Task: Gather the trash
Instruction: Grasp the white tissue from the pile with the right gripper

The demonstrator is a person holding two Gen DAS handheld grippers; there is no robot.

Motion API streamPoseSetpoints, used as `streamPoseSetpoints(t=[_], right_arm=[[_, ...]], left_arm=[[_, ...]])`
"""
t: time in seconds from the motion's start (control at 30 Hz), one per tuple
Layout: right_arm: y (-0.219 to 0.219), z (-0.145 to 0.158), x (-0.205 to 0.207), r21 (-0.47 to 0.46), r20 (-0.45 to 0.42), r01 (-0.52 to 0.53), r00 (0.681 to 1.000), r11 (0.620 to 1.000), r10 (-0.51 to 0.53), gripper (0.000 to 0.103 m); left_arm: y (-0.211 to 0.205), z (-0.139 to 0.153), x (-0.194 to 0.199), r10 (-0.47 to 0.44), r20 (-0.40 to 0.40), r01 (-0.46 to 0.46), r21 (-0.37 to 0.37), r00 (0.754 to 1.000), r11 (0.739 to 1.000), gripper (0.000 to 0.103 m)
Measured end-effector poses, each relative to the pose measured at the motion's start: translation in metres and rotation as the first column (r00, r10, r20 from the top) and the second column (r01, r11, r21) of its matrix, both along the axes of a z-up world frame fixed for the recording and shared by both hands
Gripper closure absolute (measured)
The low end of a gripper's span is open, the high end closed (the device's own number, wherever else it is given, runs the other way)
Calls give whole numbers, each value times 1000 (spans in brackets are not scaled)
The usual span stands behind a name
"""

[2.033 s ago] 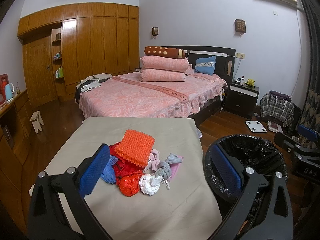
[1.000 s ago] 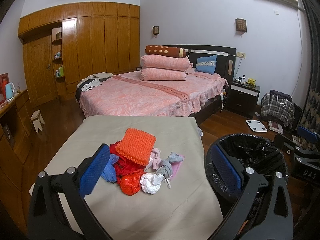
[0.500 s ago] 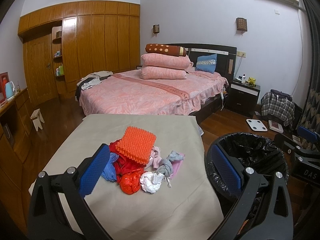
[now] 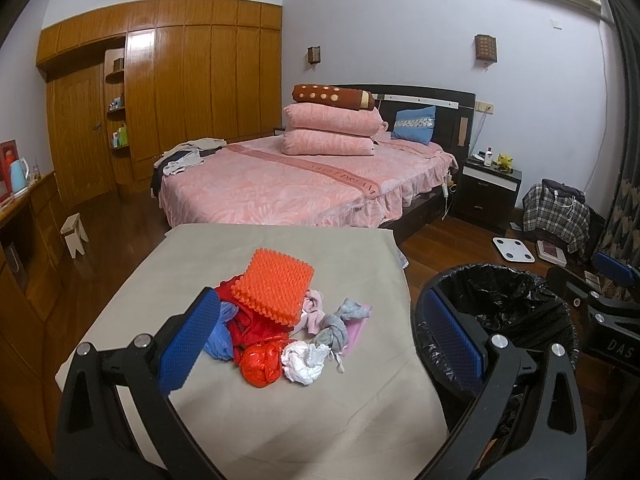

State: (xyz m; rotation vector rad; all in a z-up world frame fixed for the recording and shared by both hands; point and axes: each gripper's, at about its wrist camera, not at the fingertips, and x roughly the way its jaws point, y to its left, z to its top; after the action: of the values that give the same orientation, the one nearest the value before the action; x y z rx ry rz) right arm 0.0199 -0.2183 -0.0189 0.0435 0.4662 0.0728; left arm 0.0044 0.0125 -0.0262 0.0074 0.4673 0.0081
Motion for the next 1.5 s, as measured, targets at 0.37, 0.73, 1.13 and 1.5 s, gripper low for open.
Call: streamPoseSetpoints(t=[0.37,0.73,1.13,1.5], right_arm=[[31,-21,29,31,-17,-74,997,997,74,6],[98,-73,69,70,-118,-245,961,967,252,25],[172,-132,84,23,-223,-352,910,936,348,40],[194,-154,94,39,-298,-417,862,908,409,65]], left_arm=[[43,-21,10,76,-11,-76,-3,997,997,5],[107,-53,18,208,-44,-207,31,977,978,5],[138,-94,35,207,-153,-204,29,966,978,5],[153,-109,37,211,-196,-215,-2,958,977,5]])
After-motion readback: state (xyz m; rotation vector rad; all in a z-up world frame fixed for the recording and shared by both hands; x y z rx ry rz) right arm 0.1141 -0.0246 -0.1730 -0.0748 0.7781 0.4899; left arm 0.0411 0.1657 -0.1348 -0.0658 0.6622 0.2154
